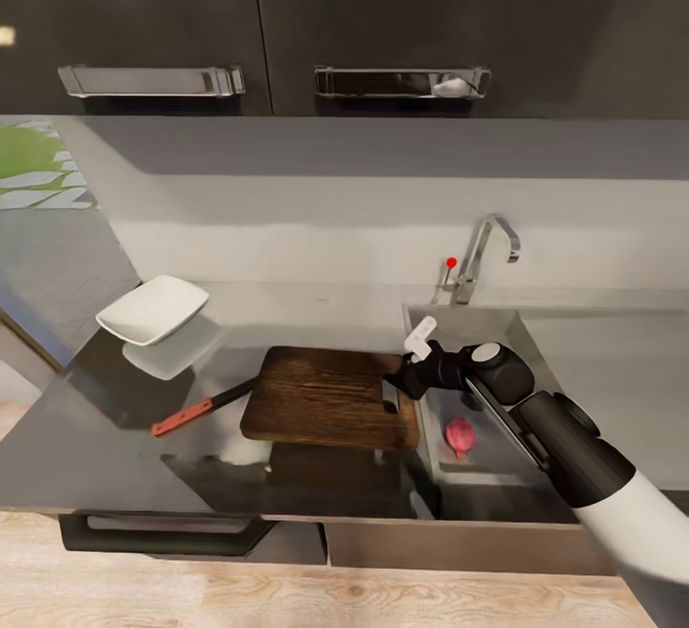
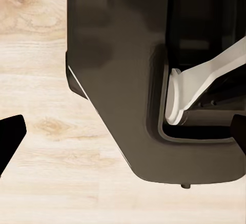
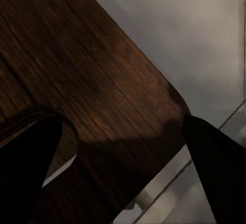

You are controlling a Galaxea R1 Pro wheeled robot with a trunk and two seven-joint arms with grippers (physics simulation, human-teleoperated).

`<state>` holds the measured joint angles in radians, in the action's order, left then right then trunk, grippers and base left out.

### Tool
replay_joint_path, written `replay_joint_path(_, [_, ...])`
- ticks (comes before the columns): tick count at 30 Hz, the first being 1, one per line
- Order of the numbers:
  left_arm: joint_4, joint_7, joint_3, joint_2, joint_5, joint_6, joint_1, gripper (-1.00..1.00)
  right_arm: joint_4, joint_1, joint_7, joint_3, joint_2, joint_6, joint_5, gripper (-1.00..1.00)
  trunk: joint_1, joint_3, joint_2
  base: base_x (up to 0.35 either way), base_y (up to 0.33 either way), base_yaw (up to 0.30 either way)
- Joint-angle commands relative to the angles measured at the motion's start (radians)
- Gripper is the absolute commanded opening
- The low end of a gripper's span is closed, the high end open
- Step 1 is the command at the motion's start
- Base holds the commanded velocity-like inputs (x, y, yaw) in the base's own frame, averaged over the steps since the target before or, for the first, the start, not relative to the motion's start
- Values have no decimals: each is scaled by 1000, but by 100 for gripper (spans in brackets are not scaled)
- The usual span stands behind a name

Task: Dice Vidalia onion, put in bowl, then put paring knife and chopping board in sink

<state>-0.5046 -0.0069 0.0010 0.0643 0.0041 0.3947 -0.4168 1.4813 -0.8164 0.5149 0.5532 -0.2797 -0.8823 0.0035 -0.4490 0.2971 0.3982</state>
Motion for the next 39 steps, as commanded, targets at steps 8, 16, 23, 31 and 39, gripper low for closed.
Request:
replay_joint_path(8, [-1,-1,-2,0,0,1,0,100,-2,-1,2,5,-4,0,1,-100,-1,2,2,167,0,0])
replay_joint_path(16, [10,-1,-3,0,-1,2,0,100,-3,-1,2,5,-4,0,1,-100,-1,2,2,6,0,0])
replay_joint_path(23, [15,-1,-3,0,-1,3,0,100,-3,-1,2,6,-4,0,1,-100,-1,2,2,-191,-45,0])
replay_joint_path(31, [15,-1,-3,0,-1,3,0,100,-9,-1,2,7,-5,44,0,-100,-1,2,2,-39,-15,0])
replay_joint_path(39, [15,-1,-3,0,-1,3,0,100,-39,-1,3,7,-6,119,0,-100,-1,2,2,-2,-1,0])
